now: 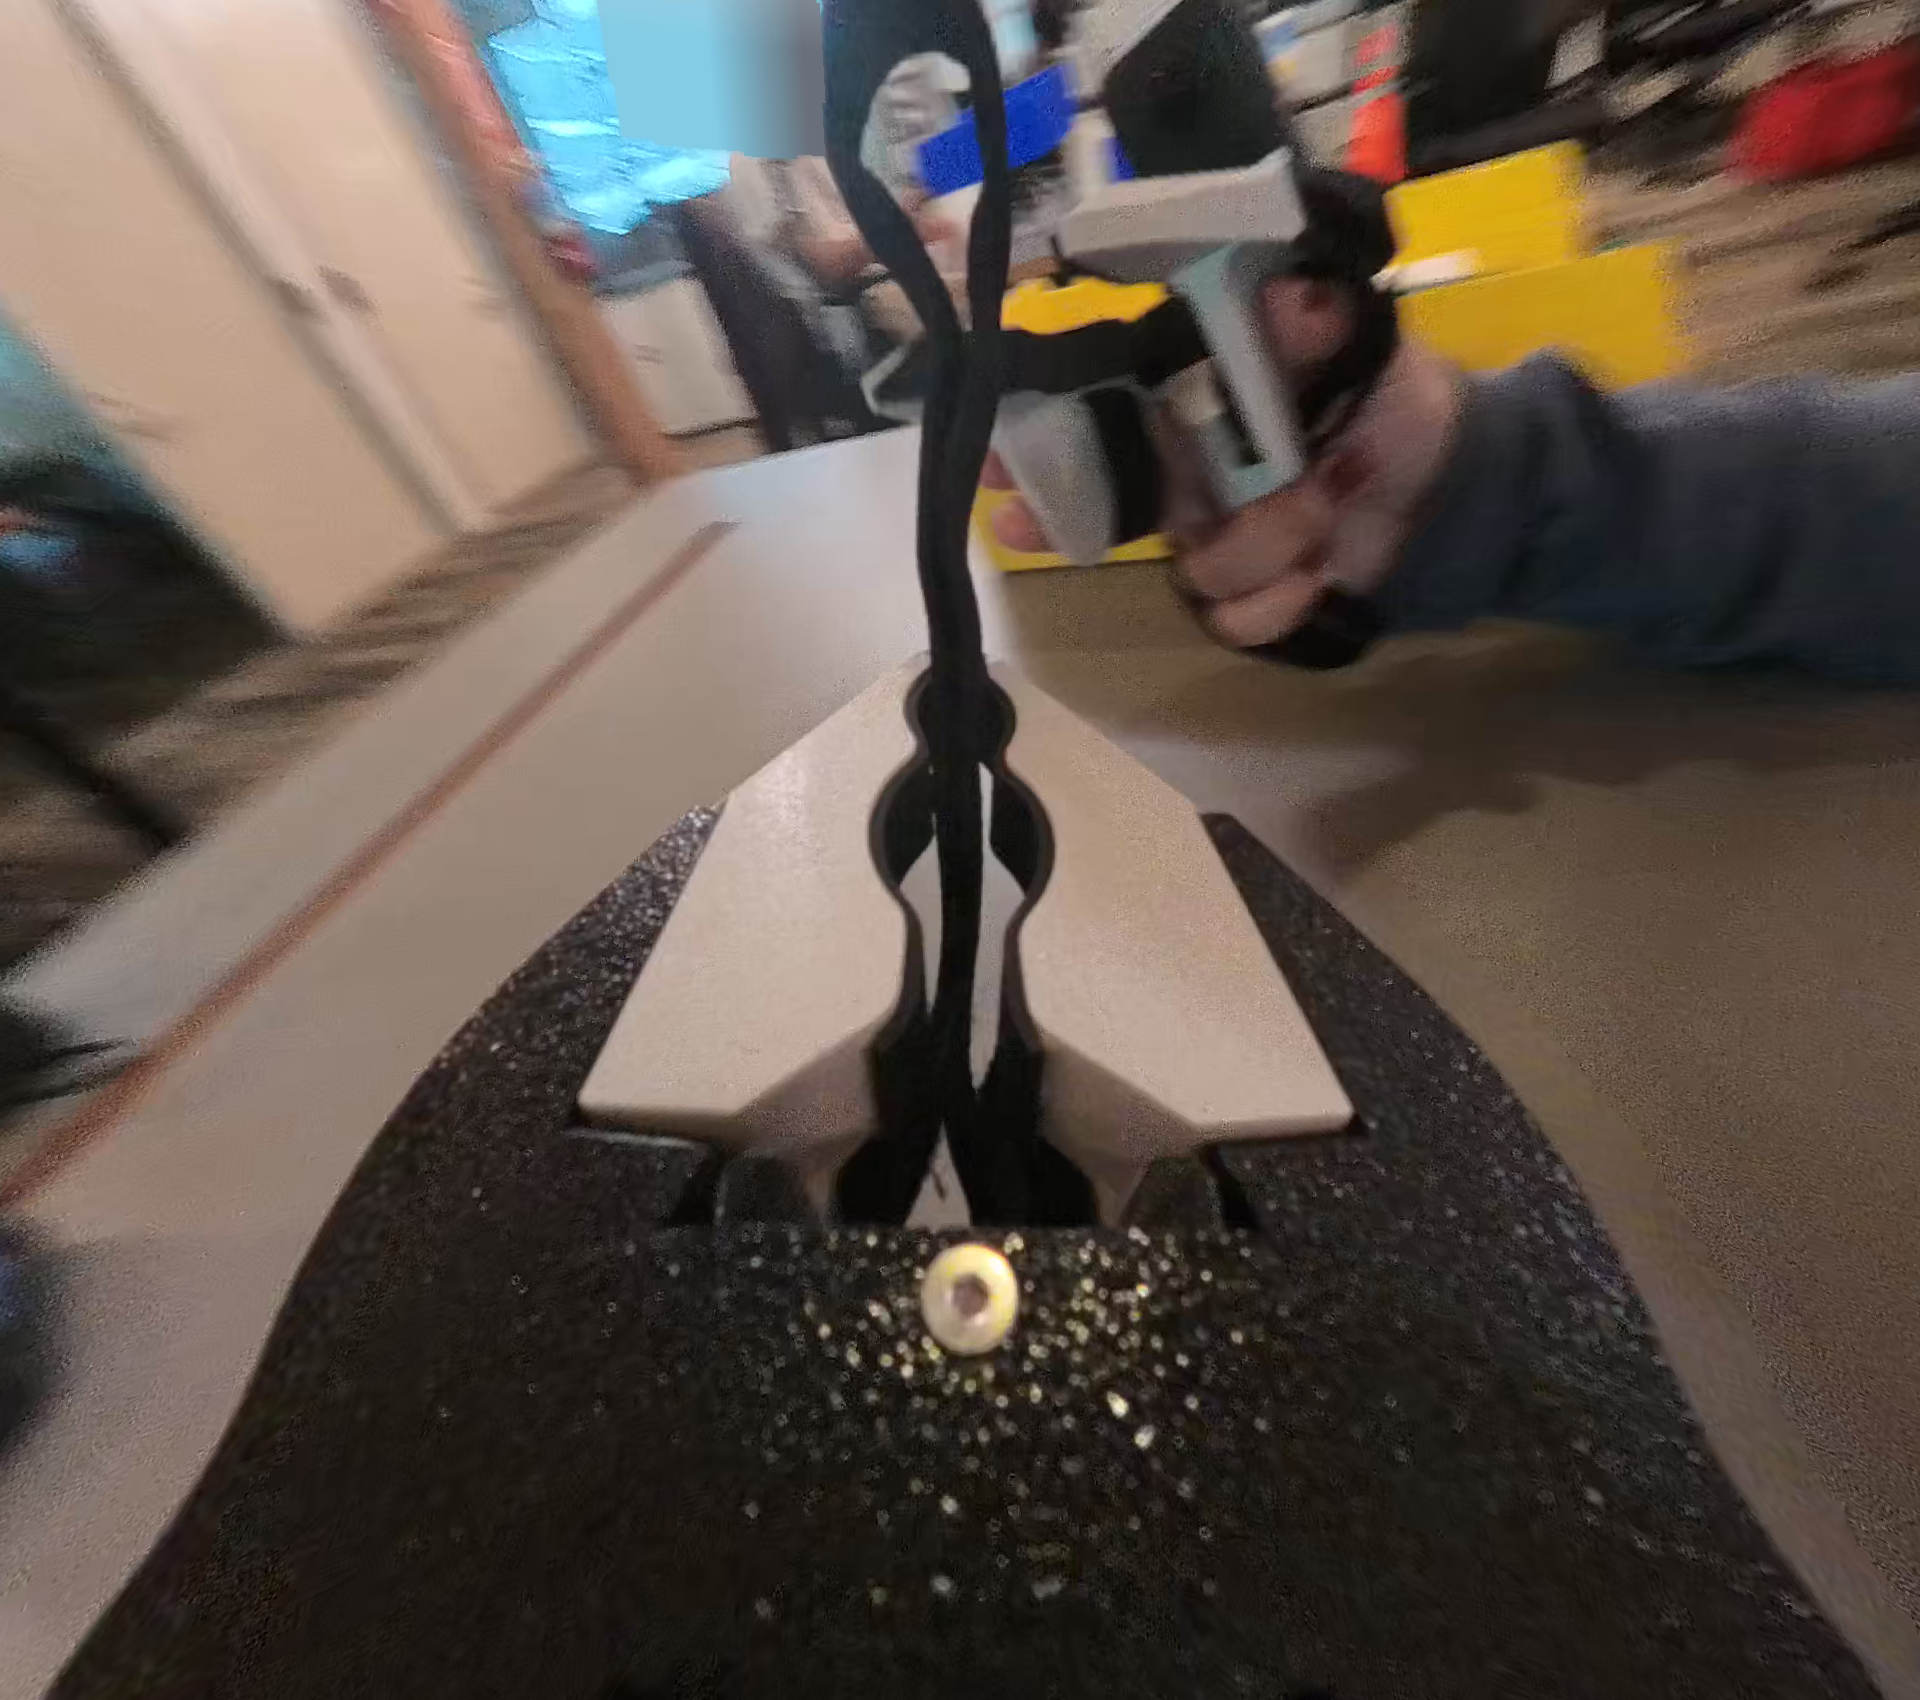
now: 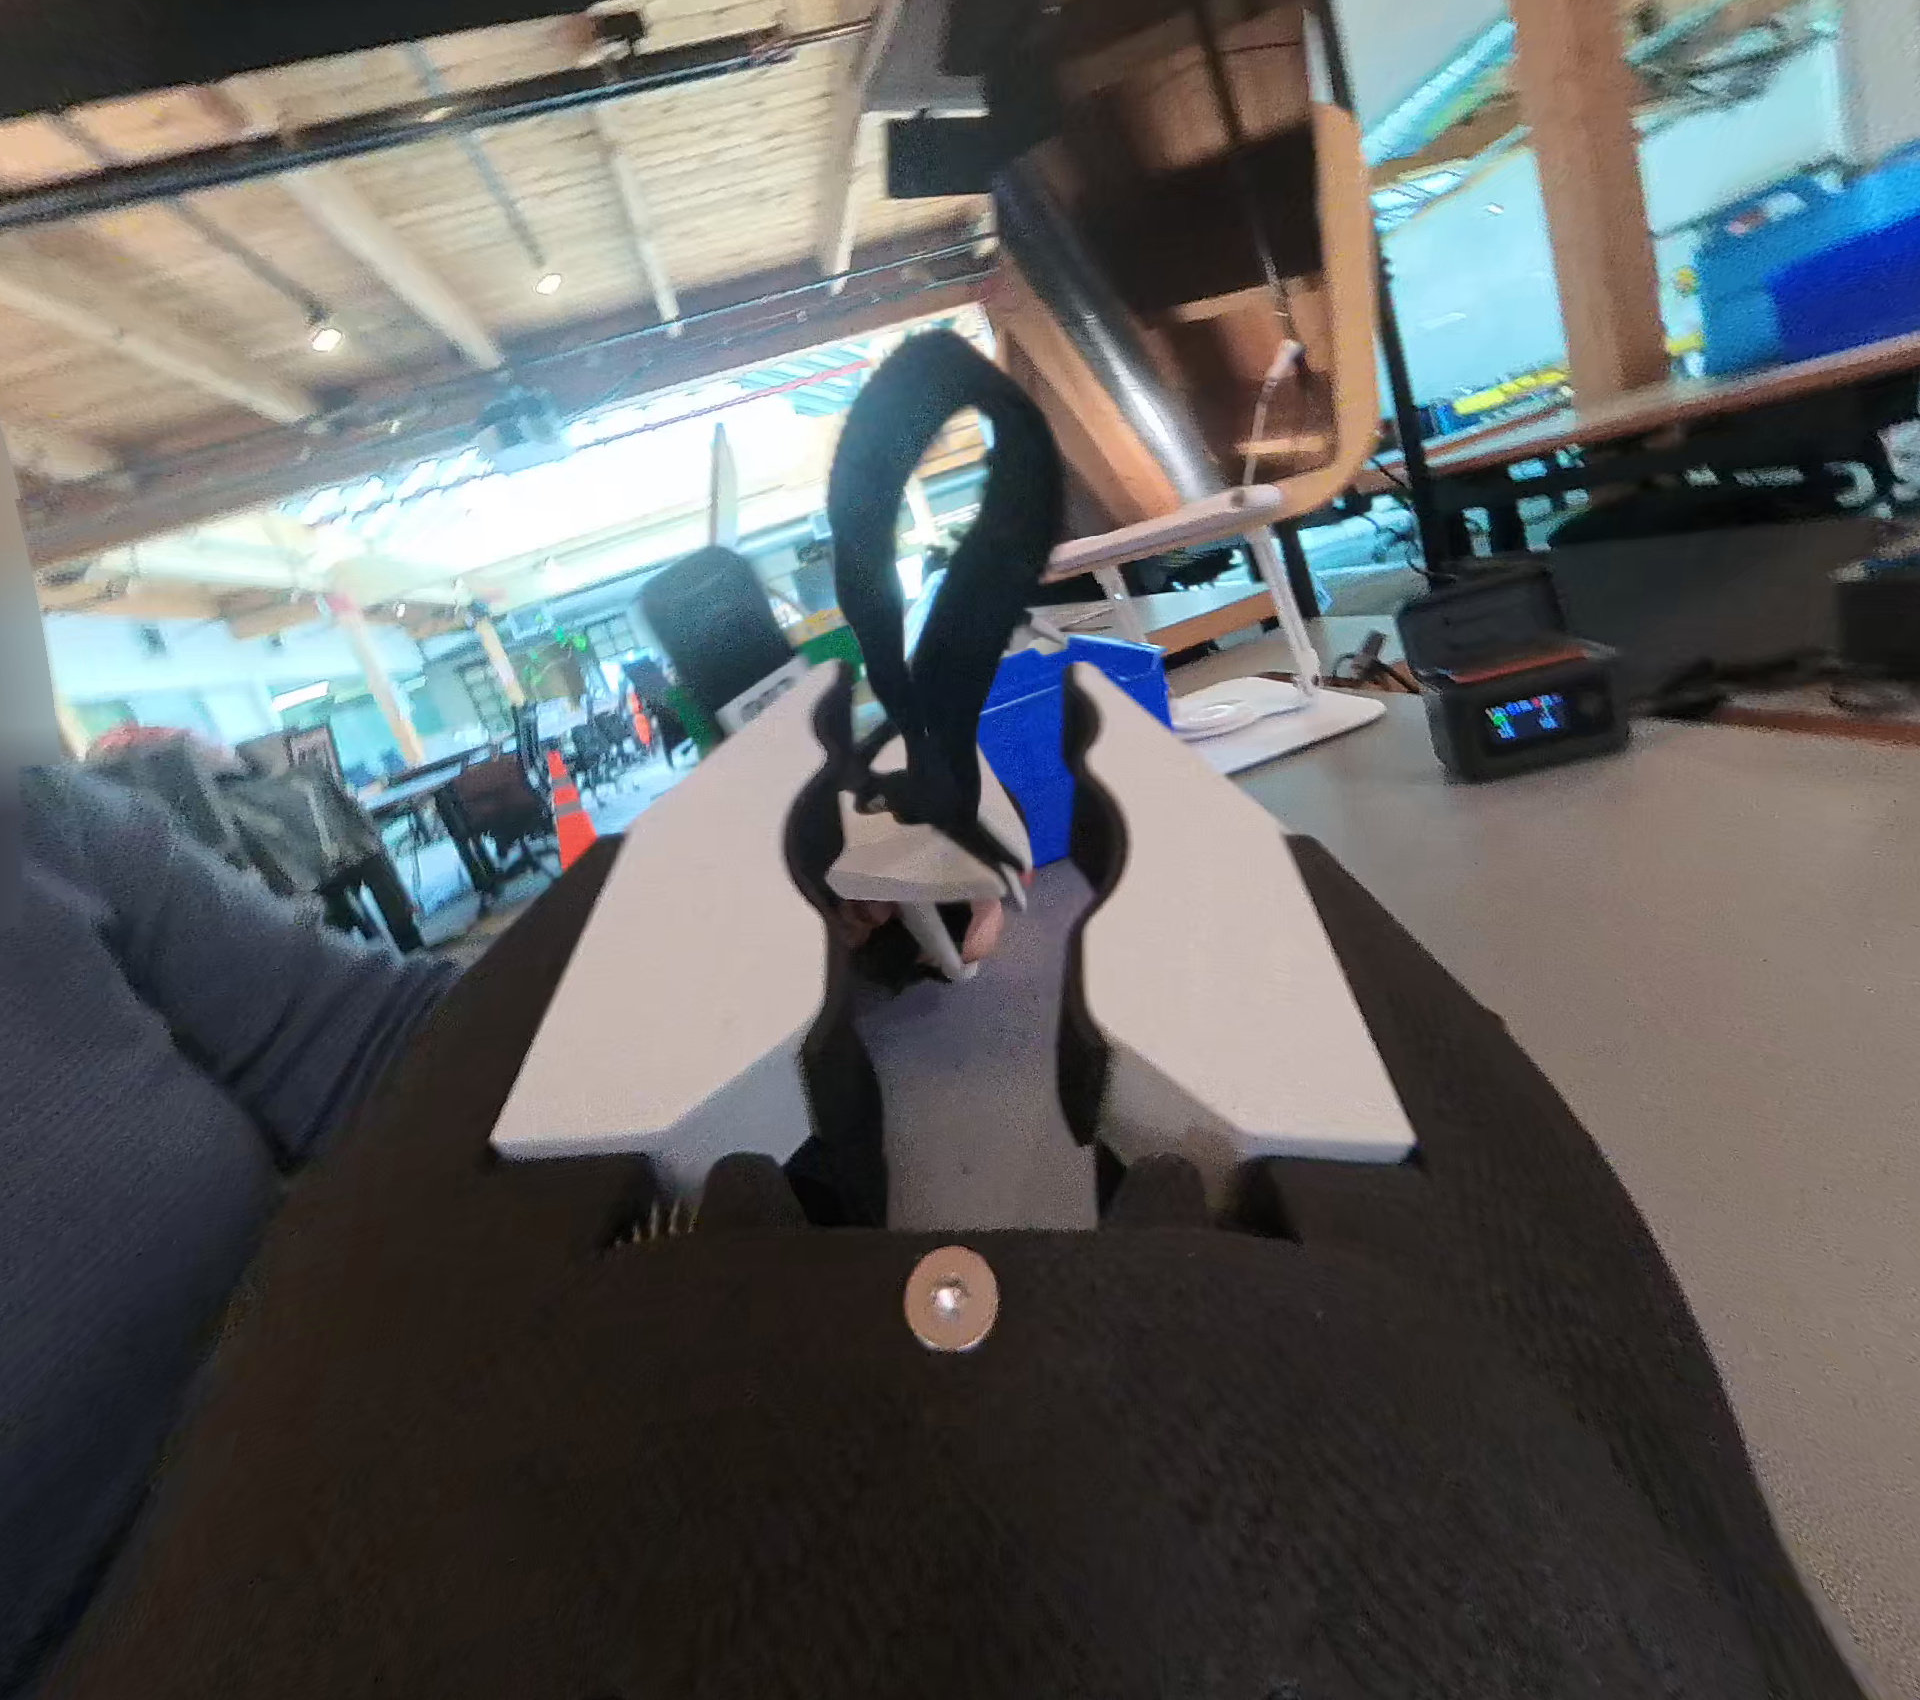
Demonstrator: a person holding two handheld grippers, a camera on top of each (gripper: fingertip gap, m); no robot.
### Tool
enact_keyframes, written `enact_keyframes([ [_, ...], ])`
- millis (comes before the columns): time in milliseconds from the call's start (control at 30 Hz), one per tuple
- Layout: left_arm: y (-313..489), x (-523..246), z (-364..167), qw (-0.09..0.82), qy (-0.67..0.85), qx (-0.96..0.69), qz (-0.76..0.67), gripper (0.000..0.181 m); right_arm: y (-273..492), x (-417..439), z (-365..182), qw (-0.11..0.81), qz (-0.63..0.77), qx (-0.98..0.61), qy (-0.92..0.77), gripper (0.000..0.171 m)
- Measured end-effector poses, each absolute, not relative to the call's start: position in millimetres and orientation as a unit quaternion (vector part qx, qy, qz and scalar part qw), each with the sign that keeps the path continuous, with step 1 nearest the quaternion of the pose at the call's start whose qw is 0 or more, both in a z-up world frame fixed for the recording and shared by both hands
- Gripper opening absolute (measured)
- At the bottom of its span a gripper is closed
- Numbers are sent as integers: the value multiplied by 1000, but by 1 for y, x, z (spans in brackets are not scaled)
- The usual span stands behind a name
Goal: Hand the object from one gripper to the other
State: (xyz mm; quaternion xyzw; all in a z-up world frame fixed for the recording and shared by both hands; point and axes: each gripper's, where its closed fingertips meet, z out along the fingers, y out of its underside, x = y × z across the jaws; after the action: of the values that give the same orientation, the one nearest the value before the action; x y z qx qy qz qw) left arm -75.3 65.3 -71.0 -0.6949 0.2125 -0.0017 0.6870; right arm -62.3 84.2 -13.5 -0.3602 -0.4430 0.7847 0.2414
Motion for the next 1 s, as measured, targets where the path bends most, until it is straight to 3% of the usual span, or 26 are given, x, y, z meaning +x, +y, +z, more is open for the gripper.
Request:
enact_keyframes([
  [133, 63, -121, -61, 626, 235, -663, 337, 0, 101, -76, -26, 150, 801, -437, -381, 71],
  [267, 63, -129, -62, 456, 329, -559, 609, 0, 107, -84, -45, 52, 802, -494, -332, 76],
  [400, 61, -115, -48, 463, 350, -498, 645, 0, 101, -86, -63, -3, 782, -523, -340, 68],
  [500, 58, -120, -47, 453, 352, -492, 655, 0, 96, -84, -63, 2, 780, -515, -357, 35],
  [633, 66, -119, -64, 474, 359, -540, 595, 5, 95, -83, -56, 54, 778, -495, -383, 2],
  [767, 74, -100, -84, 582, 323, -656, 357, 64, 105, -80, -50, 169, 748, -479, -426, 0],
  [833, 72, -89, -80, 631, 276, -693, 212, 83, 106, -77, -45, 238, 725, -455, -459, 0],
  [900, 69, -87, -73, 663, 225, -707, 96, 86, 100, -74, -40, 314, 690, -416, -503, 0],
  [1000, 64, -92, -69, 675, 145, -721, -61, 59, 90, -71, -33, 468, 591, -331, -567, 0],
])
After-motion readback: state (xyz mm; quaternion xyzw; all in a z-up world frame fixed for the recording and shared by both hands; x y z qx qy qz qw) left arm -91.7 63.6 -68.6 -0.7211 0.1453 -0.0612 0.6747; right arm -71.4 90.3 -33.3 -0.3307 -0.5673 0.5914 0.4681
